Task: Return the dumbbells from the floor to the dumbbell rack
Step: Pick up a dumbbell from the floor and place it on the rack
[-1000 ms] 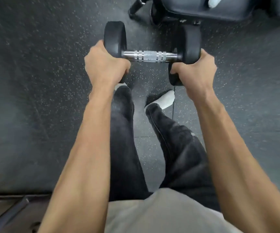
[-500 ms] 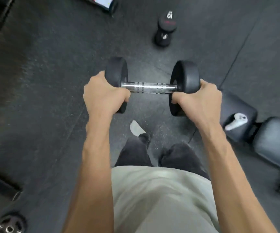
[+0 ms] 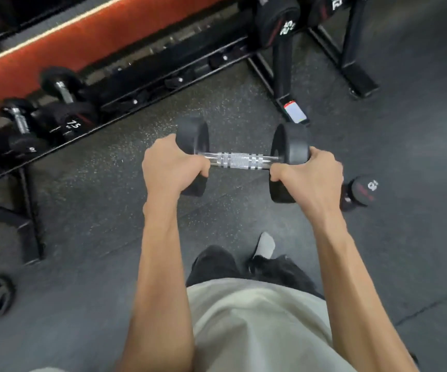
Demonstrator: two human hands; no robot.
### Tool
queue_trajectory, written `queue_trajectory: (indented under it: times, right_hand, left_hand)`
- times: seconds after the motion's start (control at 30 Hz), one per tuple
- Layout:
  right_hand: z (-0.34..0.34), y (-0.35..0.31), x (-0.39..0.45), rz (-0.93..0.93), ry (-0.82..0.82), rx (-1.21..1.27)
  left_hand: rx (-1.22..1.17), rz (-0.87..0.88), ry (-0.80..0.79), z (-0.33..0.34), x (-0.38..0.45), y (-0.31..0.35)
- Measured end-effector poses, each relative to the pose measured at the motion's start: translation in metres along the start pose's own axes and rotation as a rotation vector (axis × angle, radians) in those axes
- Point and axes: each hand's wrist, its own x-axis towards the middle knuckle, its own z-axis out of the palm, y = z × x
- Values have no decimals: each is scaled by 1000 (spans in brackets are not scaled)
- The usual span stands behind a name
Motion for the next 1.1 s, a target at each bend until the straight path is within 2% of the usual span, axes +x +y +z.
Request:
queue_trajectory:
  times: [0.13, 0.3, 0.47, 0.63, 0.8, 0.93, 1.1]
  right_hand:
    - [26, -76, 56, -131, -110, -54]
    - [83, -168, 110, -246, -239, -89]
    - [162, -230, 167, -202, -305, -77]
    - [229, -278, 216, -159, -324, -92]
    - [283, -322, 269, -78, -318, -176]
    - [330, -355, 317, -38, -341, -174]
    - [372, -380, 354, -13, -296, -176]
  left_hand:
    - [-81, -93, 154, -33, 46, 7]
    - [-164, -227, 255, -77, 120, 2]
    - [-100, -238, 280, -118, 217, -4]
    - [-61, -261, 239, -146, 310, -14]
    - [-72, -347, 124, -165, 402, -11]
    - [-53, -362, 81, -171, 480, -8]
    - [2, -324, 19, -181, 560, -9]
